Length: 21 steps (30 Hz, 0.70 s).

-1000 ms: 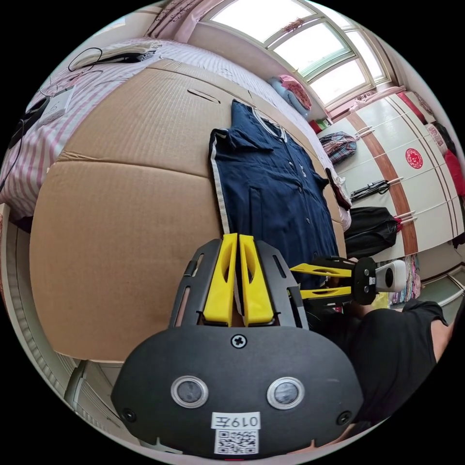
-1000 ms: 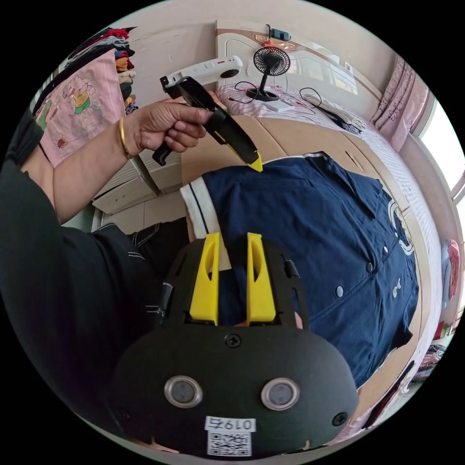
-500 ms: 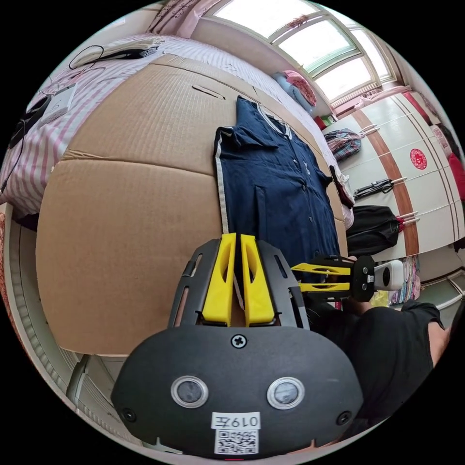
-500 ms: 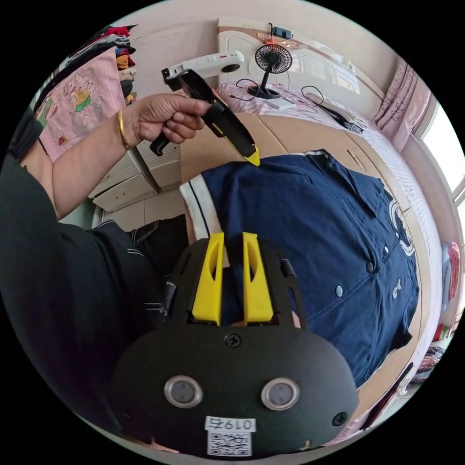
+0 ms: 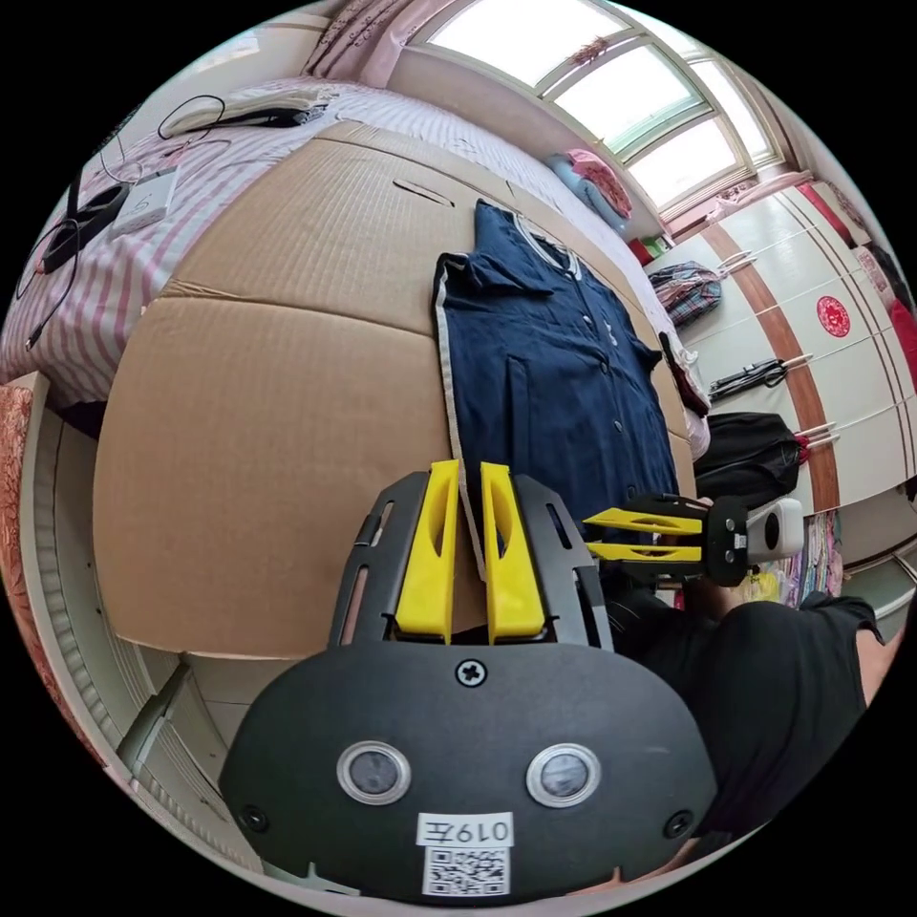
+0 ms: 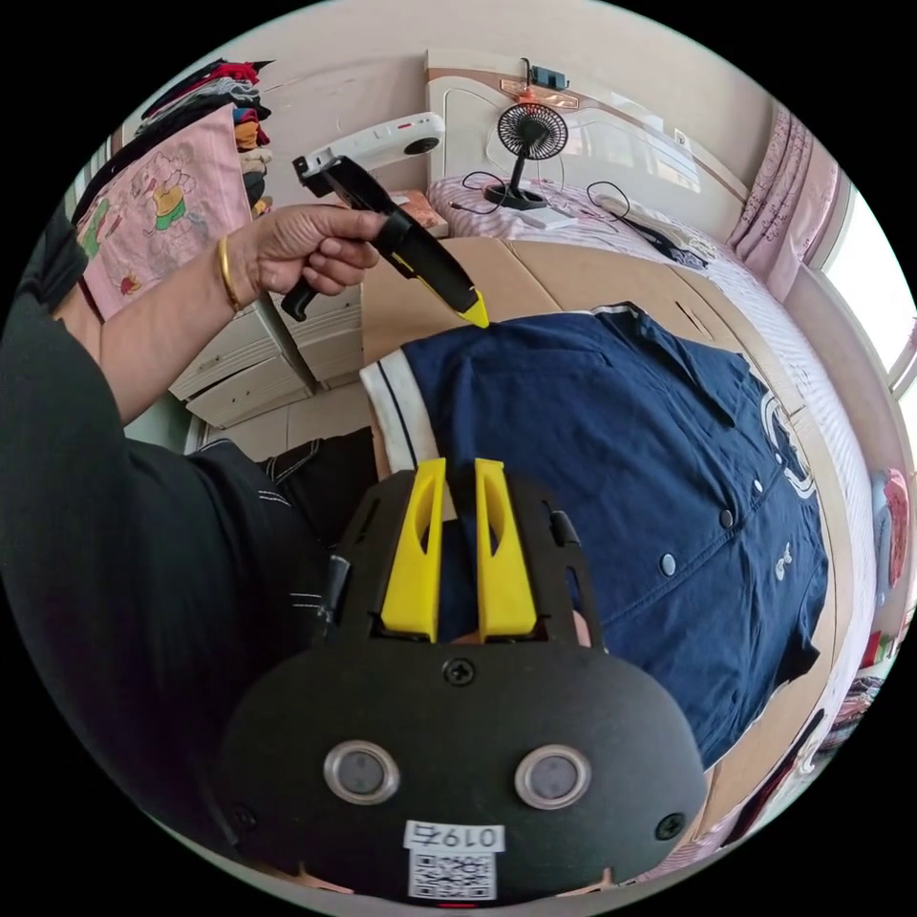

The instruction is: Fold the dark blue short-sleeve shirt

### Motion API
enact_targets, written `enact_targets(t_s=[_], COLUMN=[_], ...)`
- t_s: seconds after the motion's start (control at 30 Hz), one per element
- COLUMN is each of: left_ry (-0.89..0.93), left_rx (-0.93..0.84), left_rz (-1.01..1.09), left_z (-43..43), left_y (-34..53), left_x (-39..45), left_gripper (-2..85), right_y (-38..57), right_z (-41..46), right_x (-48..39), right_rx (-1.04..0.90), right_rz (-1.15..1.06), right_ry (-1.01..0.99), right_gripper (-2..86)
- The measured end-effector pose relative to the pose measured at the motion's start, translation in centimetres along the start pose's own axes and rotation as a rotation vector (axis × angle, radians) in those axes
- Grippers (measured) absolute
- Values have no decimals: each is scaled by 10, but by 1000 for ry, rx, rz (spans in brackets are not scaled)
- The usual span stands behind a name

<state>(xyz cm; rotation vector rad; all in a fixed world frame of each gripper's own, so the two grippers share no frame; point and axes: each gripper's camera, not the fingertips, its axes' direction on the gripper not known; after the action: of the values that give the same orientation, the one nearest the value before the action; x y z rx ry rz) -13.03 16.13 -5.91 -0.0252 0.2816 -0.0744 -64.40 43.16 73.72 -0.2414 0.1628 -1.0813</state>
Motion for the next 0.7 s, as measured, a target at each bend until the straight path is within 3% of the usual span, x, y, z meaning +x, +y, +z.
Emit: enact_targets(t_s=[0.13, 0.3, 0.5, 0.7], left_ry=[79, -78, -152, -142], left_rx=[103, 150, 36, 3], left_rz=[-14, 124, 267, 230], left_z=[0, 15, 68, 102], left_y=[-23, -106, -167, -190], left_x=[-6, 12, 38, 42], left_gripper=[9, 11, 17, 16], right_y=[2, 1, 4, 8], right_z=[-1, -6, -18, -33], right_x=[-9, -17, -18, -14], right_rx=[-4, -19, -22, -30], right_rz=[-10, -13, 7, 2], right_ry=[19, 42, 49, 45], right_gripper=[59, 58, 58, 56])
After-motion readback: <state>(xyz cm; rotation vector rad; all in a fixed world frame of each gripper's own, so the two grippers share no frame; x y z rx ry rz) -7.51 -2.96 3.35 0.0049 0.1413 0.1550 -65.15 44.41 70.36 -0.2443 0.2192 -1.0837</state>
